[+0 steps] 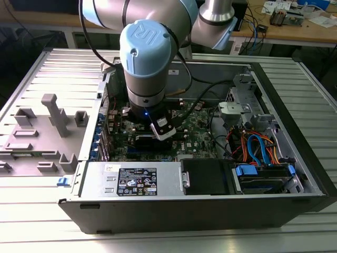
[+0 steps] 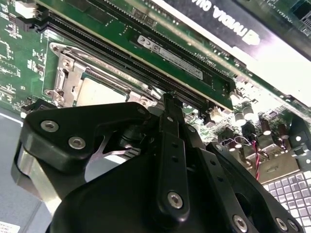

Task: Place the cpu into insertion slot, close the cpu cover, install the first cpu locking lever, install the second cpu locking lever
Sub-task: 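Install the second cpu locking lever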

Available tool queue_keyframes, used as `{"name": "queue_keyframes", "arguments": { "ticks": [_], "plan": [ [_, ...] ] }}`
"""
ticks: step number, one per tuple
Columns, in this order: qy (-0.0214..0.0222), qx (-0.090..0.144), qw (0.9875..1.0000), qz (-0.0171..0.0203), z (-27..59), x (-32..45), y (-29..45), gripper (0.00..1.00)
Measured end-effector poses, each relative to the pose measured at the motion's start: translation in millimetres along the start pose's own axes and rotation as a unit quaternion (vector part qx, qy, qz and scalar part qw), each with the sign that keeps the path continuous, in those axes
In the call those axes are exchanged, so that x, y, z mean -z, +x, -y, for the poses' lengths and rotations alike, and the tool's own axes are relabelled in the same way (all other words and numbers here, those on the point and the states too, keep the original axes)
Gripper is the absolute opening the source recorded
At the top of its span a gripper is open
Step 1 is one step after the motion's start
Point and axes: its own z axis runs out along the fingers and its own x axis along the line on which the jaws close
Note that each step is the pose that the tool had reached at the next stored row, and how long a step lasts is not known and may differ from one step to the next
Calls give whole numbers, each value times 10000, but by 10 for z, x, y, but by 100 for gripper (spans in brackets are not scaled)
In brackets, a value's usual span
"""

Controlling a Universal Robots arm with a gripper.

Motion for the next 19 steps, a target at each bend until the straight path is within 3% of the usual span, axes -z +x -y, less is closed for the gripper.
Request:
{"name": "queue_keyframes", "arguments": {
  "ticks": [19],
  "plan": [
    [-19, 0, 10000, -1, 0, -128, 21, 11]
  ]
}}
